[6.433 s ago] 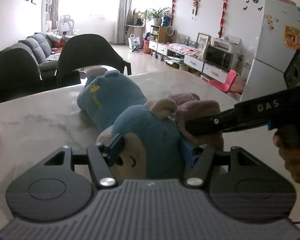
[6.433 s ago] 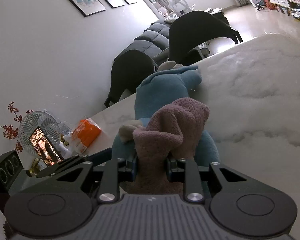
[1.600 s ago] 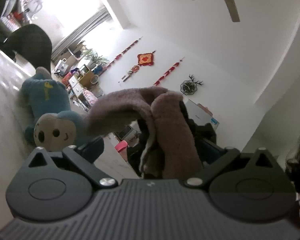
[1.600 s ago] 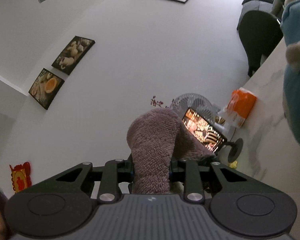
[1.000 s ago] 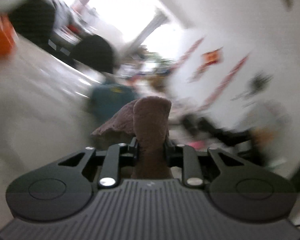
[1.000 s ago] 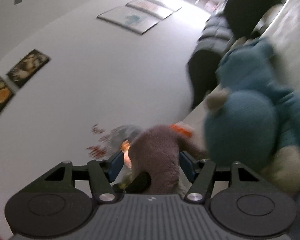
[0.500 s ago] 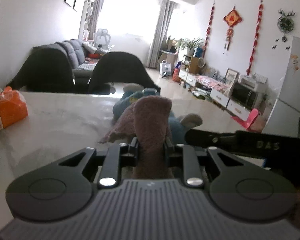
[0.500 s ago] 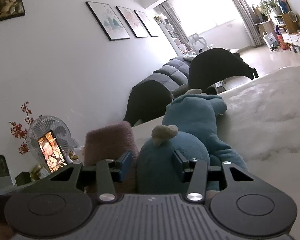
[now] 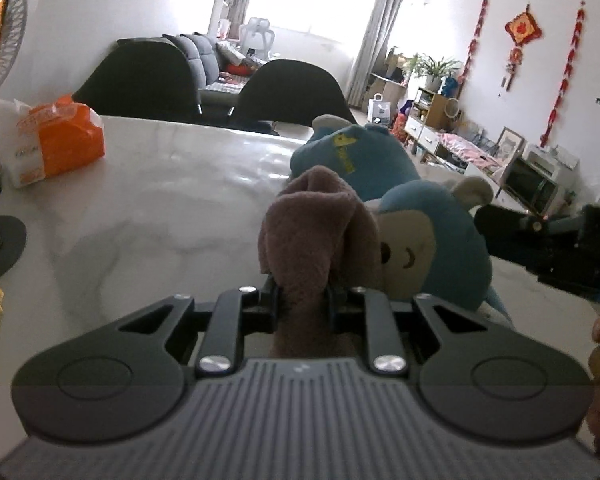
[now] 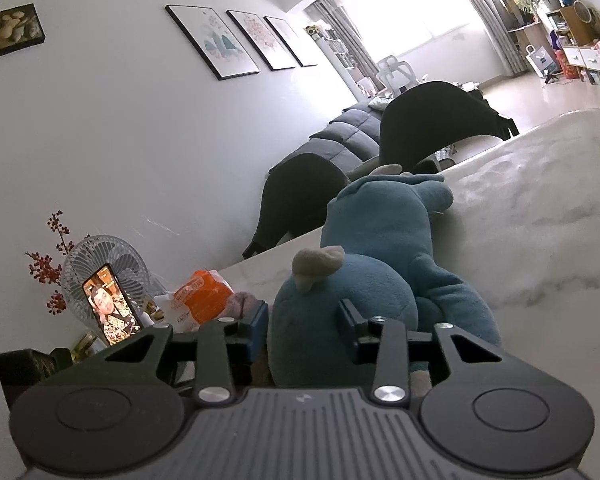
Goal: Organize soft objects
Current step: 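Wipe the plush face with the towel in the left gripper while the right gripper holds the plush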
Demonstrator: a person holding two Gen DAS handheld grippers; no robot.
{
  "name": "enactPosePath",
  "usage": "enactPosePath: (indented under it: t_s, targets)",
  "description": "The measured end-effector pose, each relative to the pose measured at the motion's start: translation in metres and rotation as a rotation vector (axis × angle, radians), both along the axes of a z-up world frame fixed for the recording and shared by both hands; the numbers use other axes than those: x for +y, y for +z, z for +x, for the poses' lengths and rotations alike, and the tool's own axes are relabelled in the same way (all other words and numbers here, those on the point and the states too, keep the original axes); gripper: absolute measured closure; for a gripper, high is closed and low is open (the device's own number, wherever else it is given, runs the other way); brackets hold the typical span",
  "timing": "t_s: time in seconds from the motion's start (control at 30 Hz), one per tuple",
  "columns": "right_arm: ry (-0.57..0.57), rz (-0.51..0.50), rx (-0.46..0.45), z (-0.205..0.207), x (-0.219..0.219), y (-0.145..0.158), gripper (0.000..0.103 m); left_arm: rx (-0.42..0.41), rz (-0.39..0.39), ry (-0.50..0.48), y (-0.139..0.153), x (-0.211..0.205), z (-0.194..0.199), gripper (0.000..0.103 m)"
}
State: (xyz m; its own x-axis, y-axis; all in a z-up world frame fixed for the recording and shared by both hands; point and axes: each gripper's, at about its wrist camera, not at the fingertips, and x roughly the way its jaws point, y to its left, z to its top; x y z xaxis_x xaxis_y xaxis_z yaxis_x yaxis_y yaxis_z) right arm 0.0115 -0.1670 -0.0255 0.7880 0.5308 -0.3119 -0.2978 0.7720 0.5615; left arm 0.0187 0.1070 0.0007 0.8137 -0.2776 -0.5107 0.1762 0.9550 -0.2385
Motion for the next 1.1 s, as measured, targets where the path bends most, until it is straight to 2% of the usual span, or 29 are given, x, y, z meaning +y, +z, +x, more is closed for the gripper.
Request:
enactPosePath:
  t_s: [0.13, 0.27, 0.4, 0.57, 0.67, 0.73, 0.77, 0.8, 0.87, 0.97, 1.1]
  targets:
    - [0.002, -0.006, 0.0, -0.001, 0.001, 0.001, 0.061, -0.077, -0.018, -0.017, 0.023, -0.003, -0.009, 0.083]
    - [-0.001, -0.011, 0.0, -0.001, 0.002, 0.002, 0.061, -0.123, -0.049, -0.08, 0.035, -0.013, -0.012, 0.083]
    - [-0.004, -0.017, 0.002, -0.002, 0.003, 0.003, 0.061, -0.09, -0.02, -0.105, 0.022, -0.027, -0.005, 0.083]
    - [-0.005, -0.025, 0.008, -0.004, 0.003, 0.004, 0.061, -0.063, -0.008, -0.076, 0.005, -0.021, 0.001, 0.083]
    - [-0.02, -0.051, 0.011, -0.005, 0.005, 0.008, 0.061, -0.025, 0.033, -0.035, -0.004, -0.015, 0.002, 0.083]
    - [-0.047, -0.103, 0.012, -0.008, 0.007, 0.012, 0.055, -0.002, 0.037, -0.014, -0.009, -0.01, 0.003, 0.083]
    - [-0.067, -0.141, 0.02, -0.009, 0.009, 0.014, 0.048, 0.008, 0.031, -0.006, -0.011, -0.007, 0.003, 0.083]
    - [-0.088, -0.18, 0.029, -0.009, 0.011, 0.015, 0.045, 0.017, 0.024, 0.001, -0.012, -0.004, 0.003, 0.083]
    - [-0.098, -0.216, 0.032, -0.009, 0.012, 0.015, 0.043, 0.011, 0.004, 0.004, -0.008, -0.001, 0.001, 0.083]
    - [-0.084, -0.212, 0.041, -0.007, 0.013, 0.013, 0.043, -0.041, -0.017, -0.009, 0.007, -0.002, -0.004, 0.083]
    - [-0.067, -0.219, 0.052, -0.005, 0.018, 0.009, 0.043, -0.102, -0.04, -0.075, 0.022, -0.012, -0.007, 0.083]
